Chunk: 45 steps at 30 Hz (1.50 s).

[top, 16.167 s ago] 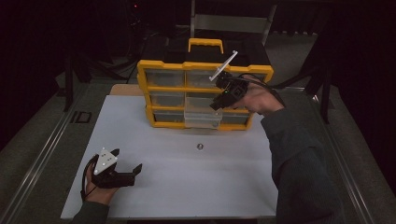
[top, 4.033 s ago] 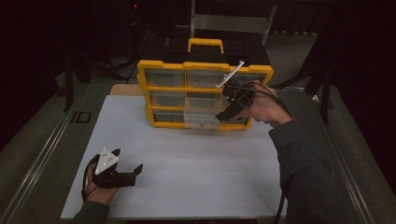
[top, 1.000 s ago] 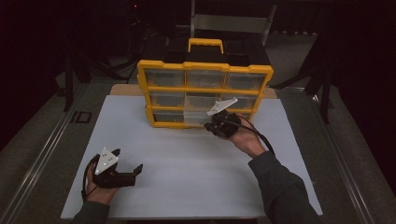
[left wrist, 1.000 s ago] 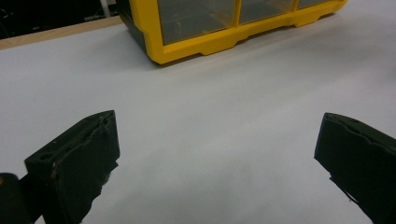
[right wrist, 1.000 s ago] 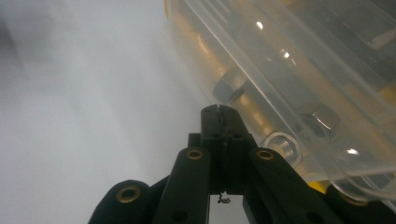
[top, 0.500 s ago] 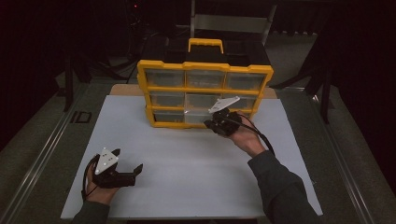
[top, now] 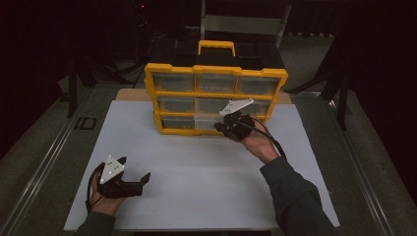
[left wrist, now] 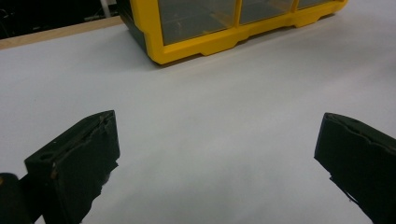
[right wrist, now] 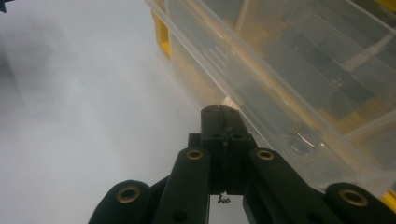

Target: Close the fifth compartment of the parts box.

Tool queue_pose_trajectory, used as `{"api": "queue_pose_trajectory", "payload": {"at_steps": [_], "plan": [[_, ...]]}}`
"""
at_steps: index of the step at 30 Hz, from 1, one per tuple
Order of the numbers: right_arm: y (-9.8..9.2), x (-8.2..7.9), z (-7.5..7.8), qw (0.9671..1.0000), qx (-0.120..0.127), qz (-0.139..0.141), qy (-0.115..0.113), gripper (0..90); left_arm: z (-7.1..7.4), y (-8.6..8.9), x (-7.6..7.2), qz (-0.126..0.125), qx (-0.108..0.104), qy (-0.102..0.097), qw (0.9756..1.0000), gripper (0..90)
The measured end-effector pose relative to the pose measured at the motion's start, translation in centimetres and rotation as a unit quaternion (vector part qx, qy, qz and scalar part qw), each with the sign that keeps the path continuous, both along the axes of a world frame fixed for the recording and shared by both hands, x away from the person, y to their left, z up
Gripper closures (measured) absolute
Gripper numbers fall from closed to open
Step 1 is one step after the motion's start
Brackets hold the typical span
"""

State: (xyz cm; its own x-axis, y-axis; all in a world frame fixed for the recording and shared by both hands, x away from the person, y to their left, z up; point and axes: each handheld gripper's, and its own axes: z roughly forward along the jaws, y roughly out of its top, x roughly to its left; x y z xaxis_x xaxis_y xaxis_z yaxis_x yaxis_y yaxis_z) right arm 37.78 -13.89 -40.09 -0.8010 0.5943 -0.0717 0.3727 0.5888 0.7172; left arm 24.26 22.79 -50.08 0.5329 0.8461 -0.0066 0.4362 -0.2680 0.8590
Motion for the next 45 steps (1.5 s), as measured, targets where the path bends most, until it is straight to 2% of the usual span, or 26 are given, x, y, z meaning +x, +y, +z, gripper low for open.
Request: {"api": "queue_pose_trajectory", "payload": {"at_steps": [24,45], "plan": [[0.7,1.0,0.7,0.9999,0.005,-0.013,-0.010,90.0,0.2,0.1,-0.1,-0.004,-0.008,-0.009,0.9999,0.2],[0.7,2.0,0.6,0.9994,0.017,-0.030,-0.005,90.0,0.2,0.1,-0.1,-0.003,-0.007,-0.009,0.9999,0.2]]}}
